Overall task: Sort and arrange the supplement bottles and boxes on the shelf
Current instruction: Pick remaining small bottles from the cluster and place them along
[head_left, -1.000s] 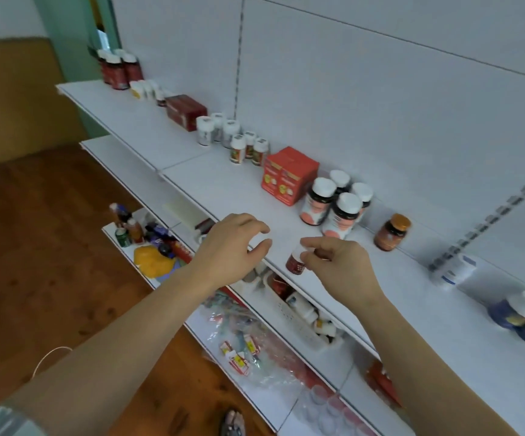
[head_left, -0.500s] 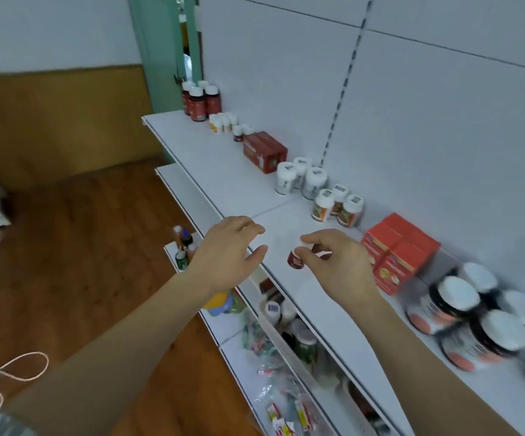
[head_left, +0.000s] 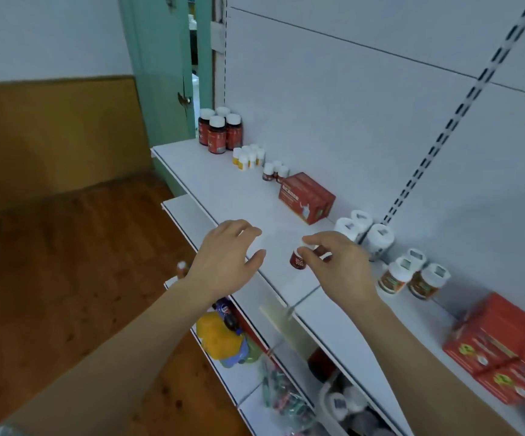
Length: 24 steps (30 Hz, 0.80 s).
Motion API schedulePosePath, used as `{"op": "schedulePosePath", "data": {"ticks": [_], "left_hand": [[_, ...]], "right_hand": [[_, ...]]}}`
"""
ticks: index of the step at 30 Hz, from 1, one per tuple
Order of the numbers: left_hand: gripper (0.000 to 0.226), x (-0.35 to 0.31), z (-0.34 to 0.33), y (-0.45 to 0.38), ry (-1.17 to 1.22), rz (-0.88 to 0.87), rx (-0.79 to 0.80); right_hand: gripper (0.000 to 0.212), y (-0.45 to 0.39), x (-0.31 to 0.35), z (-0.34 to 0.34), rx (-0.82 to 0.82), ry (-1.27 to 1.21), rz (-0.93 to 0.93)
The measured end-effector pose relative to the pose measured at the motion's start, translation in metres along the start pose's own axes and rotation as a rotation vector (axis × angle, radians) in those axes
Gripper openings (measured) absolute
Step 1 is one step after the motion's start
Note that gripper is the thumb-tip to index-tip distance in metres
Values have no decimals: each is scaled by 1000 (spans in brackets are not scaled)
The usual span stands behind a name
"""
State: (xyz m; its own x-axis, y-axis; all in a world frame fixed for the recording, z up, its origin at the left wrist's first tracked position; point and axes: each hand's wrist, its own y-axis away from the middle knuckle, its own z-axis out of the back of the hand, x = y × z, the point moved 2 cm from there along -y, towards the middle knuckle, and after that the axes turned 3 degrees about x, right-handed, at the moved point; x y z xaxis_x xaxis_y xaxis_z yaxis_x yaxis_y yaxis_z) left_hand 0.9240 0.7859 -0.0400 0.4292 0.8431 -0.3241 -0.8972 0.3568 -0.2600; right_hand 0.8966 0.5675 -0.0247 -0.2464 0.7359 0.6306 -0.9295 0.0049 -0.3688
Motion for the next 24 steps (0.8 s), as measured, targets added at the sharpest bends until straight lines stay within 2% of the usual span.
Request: {"op": "schedulePosePath", "data": {"ticks": [9, 15, 22, 24], "left_hand": [[58, 101, 5, -85, 53, -95, 42], [46, 148, -9, -167, 25, -151, 64], [46, 183, -17, -252, 2, -212, 91], [45, 190, -22, -269, 21, -230, 107]], "right_hand": [[11, -94, 26, -67, -123, 42, -78], [9, -172, 10, -105, -172, 122, -128], [16, -254, -27, -136, -118, 222, -231], [11, -267, -35, -144, -98, 301, -275]]}}
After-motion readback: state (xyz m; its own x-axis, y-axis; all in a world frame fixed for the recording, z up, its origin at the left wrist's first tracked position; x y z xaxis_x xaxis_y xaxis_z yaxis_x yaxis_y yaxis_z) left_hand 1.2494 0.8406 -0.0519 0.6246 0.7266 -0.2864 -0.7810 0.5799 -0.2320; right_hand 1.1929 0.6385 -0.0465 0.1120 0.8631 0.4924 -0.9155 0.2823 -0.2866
